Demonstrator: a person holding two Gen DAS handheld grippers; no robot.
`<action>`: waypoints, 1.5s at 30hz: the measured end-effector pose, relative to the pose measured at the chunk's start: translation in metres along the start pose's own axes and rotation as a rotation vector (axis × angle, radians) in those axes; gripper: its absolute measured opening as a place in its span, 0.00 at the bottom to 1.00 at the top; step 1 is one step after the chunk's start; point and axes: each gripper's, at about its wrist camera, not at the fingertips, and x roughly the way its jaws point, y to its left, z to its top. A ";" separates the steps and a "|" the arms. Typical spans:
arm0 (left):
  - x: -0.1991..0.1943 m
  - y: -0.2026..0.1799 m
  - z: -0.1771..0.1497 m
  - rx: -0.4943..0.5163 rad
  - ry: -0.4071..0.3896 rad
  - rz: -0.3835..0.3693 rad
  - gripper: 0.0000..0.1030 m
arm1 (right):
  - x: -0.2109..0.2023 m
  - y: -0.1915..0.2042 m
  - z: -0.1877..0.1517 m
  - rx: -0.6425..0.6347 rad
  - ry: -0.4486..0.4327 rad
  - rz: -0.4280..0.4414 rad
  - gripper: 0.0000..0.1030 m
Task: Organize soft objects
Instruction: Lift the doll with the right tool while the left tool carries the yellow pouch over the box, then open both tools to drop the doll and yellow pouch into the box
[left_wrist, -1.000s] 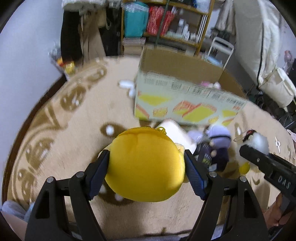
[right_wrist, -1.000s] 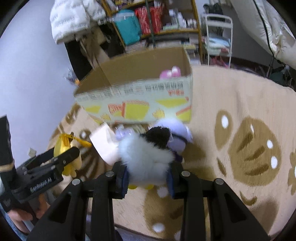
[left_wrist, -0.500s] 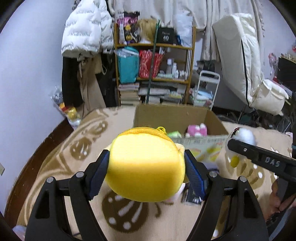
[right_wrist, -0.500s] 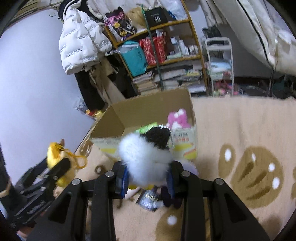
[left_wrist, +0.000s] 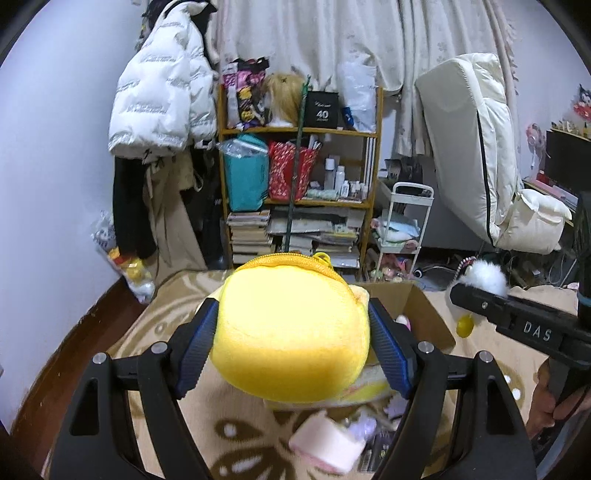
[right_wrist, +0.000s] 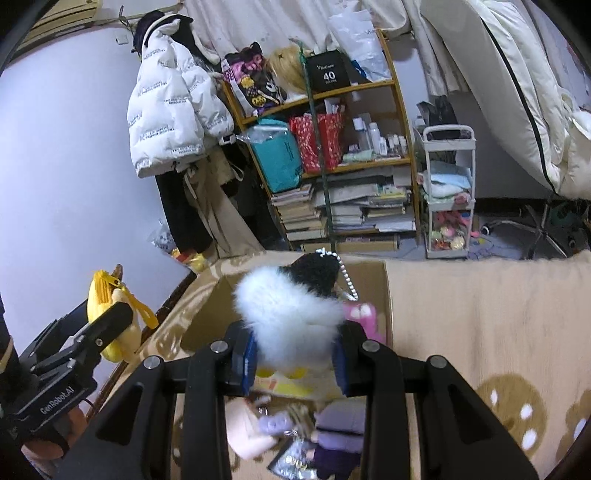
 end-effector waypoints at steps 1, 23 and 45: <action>0.005 -0.001 0.004 0.014 -0.008 -0.002 0.76 | 0.002 0.000 0.004 -0.005 -0.003 0.001 0.34; 0.106 -0.018 -0.026 0.024 0.138 -0.051 0.77 | 0.079 -0.018 -0.009 -0.039 0.101 0.034 0.35; 0.102 -0.013 -0.035 -0.014 0.172 -0.078 0.98 | 0.074 -0.032 -0.013 0.021 0.114 0.048 0.71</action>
